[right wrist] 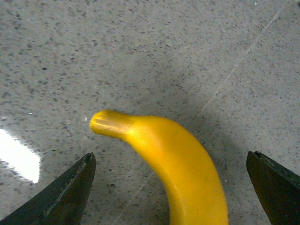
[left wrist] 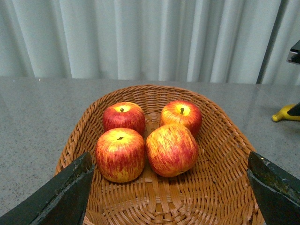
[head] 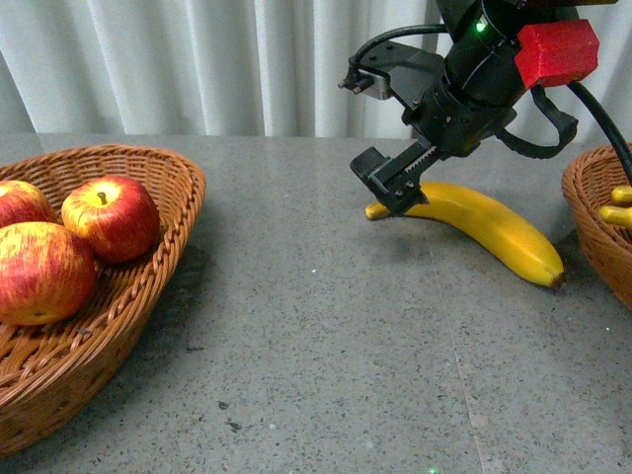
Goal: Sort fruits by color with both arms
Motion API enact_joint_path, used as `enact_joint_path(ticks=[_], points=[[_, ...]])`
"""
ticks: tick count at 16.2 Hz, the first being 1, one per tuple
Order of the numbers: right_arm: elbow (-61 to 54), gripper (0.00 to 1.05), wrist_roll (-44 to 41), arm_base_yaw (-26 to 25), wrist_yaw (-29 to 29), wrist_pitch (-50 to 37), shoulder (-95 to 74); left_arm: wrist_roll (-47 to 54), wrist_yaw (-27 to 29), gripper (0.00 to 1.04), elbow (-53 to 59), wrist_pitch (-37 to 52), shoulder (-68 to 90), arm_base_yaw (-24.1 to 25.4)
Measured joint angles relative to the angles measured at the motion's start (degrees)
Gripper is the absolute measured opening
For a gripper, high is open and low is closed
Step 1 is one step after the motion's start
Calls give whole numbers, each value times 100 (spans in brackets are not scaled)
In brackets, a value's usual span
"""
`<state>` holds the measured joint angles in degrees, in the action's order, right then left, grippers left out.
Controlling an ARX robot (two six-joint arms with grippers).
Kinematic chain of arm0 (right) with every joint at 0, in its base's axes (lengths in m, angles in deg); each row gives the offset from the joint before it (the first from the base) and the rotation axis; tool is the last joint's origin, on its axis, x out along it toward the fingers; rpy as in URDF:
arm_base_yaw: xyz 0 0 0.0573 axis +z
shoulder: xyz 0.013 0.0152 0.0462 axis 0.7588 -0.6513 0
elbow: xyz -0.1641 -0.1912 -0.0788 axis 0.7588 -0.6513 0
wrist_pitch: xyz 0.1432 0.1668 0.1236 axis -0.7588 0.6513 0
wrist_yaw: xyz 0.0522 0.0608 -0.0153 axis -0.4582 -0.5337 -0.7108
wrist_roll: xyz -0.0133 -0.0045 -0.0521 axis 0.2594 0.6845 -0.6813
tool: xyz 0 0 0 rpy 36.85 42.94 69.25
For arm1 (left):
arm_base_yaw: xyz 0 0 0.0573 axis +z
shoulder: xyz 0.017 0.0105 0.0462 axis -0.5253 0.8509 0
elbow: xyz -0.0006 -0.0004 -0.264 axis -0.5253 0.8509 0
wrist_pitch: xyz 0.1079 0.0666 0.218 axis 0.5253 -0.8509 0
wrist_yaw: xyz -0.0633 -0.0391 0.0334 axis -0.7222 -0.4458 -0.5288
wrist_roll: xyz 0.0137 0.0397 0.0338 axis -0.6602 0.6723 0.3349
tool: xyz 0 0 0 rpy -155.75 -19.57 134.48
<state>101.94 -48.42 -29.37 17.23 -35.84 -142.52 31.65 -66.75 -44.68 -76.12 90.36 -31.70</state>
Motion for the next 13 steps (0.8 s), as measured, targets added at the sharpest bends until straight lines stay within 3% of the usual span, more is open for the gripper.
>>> enact_joint_path(ticks=[3,13], points=[[61,98,-507,-179,120,127,-50,0,0,98,2,0,0,0],[-144,98,-839,-48,162,138,-153,0,2,98,0,0,0,0]])
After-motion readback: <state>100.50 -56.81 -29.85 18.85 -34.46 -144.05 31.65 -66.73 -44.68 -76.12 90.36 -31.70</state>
